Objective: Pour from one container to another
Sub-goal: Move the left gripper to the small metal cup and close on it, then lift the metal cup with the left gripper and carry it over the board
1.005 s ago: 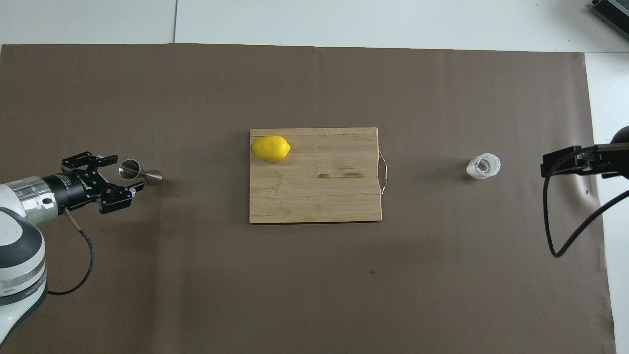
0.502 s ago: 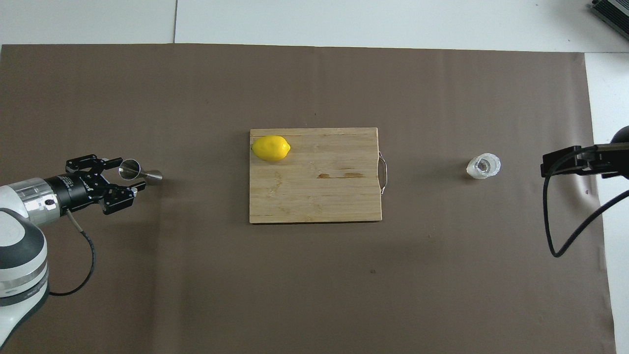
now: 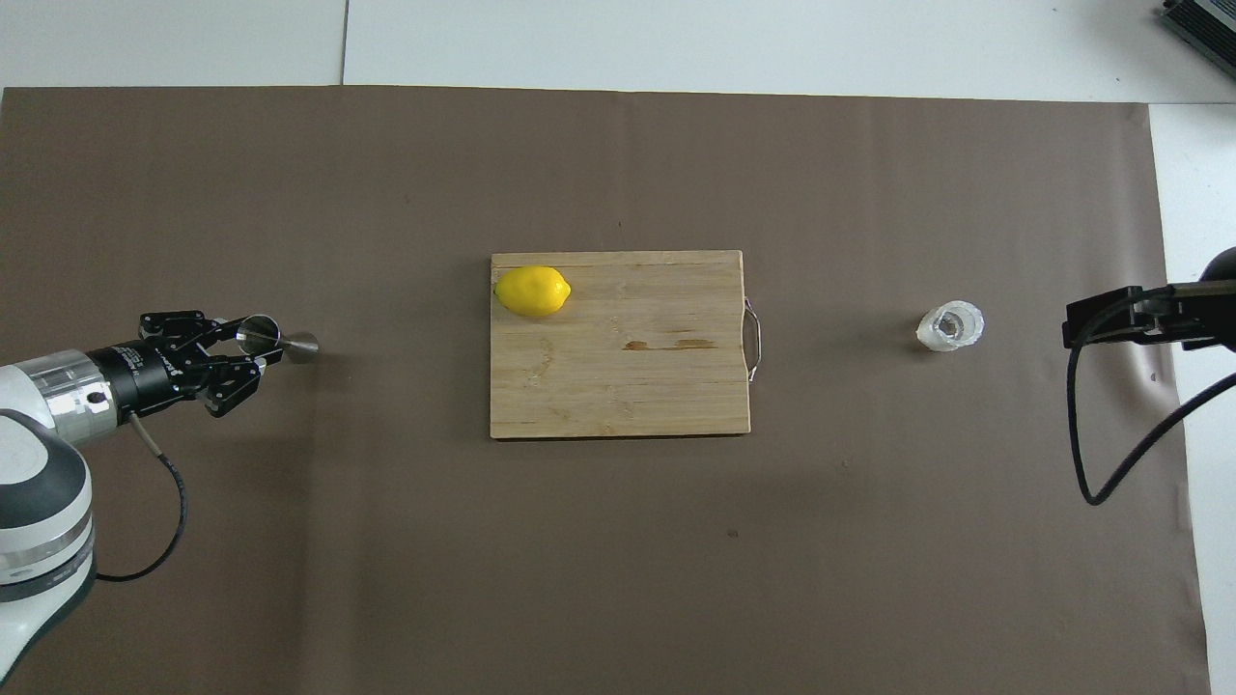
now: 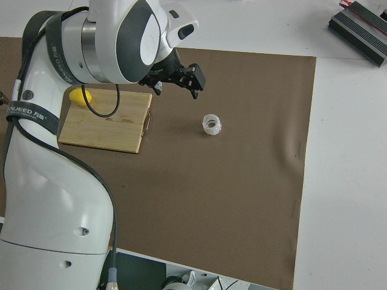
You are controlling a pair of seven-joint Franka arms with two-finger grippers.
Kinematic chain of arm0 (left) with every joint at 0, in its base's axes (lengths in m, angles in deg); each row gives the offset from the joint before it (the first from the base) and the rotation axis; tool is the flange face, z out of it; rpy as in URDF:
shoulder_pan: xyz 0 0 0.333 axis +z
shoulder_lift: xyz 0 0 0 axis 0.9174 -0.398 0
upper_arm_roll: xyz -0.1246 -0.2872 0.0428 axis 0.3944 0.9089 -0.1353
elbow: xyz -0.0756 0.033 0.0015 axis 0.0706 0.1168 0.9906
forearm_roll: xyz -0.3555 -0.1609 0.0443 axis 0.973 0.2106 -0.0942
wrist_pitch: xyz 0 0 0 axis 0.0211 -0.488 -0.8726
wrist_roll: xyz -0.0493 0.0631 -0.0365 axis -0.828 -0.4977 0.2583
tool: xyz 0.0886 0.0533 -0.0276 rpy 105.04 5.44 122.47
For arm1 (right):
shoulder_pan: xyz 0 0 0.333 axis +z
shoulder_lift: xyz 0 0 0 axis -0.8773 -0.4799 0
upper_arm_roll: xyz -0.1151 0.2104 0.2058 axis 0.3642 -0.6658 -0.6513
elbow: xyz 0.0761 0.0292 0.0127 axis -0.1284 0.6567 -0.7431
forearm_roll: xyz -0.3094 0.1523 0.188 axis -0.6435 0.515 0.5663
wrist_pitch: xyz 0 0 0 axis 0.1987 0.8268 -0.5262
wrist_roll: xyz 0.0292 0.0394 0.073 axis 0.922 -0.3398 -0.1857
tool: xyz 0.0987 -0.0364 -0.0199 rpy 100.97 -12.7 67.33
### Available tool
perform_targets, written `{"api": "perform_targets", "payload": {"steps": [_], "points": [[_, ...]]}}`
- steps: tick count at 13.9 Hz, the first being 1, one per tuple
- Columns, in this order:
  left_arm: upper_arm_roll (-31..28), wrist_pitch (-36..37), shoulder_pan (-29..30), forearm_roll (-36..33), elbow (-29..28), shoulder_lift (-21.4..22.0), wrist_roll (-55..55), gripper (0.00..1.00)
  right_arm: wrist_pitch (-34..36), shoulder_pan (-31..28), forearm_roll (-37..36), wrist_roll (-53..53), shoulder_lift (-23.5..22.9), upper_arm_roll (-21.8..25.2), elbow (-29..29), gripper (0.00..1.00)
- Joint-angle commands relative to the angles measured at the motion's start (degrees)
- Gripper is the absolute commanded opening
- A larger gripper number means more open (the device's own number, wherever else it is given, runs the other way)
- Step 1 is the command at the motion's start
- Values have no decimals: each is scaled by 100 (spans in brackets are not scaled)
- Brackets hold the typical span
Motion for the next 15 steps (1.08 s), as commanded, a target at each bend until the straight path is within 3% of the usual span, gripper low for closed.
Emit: {"api": "perform_targets", "payload": {"steps": [1, 3, 10, 15], "points": [[-23, -32, -18, 94, -65, 67, 30, 0, -105, -5, 121, -82, 123, 37, 146, 100], [-23, 3, -45, 94, -30, 58, 38, 0, -105, -5, 121, -82, 123, 37, 146, 100], [12, 1451, -79, 77, 840, -100, 292, 0, -105, -5, 121, -82, 123, 37, 146, 100], [65, 1709, -1106, 51, 1279, 14, 1003, 0, -105, -5, 121, -82, 123, 37, 146, 100]]}}
